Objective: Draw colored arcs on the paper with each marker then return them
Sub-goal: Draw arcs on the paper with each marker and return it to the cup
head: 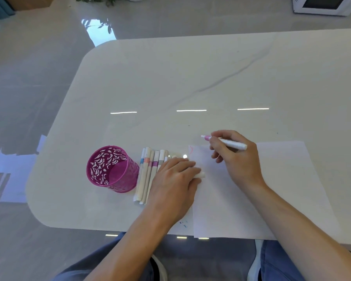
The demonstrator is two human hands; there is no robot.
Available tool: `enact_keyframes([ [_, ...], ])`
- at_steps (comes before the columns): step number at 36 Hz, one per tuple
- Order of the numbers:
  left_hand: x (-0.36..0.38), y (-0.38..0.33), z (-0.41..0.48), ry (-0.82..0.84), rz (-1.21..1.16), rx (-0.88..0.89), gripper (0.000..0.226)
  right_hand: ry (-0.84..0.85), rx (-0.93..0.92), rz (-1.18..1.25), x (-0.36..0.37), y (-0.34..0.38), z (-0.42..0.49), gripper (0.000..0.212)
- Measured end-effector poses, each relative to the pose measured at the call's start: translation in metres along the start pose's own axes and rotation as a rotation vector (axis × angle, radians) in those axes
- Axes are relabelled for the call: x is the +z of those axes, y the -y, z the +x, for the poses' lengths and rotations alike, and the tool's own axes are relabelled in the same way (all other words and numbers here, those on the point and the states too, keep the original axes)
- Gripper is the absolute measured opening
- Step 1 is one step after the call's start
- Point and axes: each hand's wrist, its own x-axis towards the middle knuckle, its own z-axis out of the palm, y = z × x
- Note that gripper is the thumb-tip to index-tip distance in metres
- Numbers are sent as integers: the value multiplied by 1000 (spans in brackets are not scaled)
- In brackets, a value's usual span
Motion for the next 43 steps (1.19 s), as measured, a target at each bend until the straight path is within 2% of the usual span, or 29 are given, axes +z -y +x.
enact_keyframes([
  [7,-12,-13,-4,-20,-151,-155,27,36,124,135,-18,11,-29,20],
  [13,-14,-18,-15,81,-454,-377,23,66,134,151,-24,20,-54,17],
  [20,-11,-24,-21,92,-692,-489,16,29,136,170,-28,25,-67,12],
  [29,-13,-25,-10,83,-722,-510,22,38,167,133,-32,32,-60,14],
  [34,-16,-20,-2,94,-630,-446,22,90,144,105,-35,36,-57,13],
  [43,-18,-21,-3,178,-603,-369,22,167,163,48,-31,39,-54,15],
])
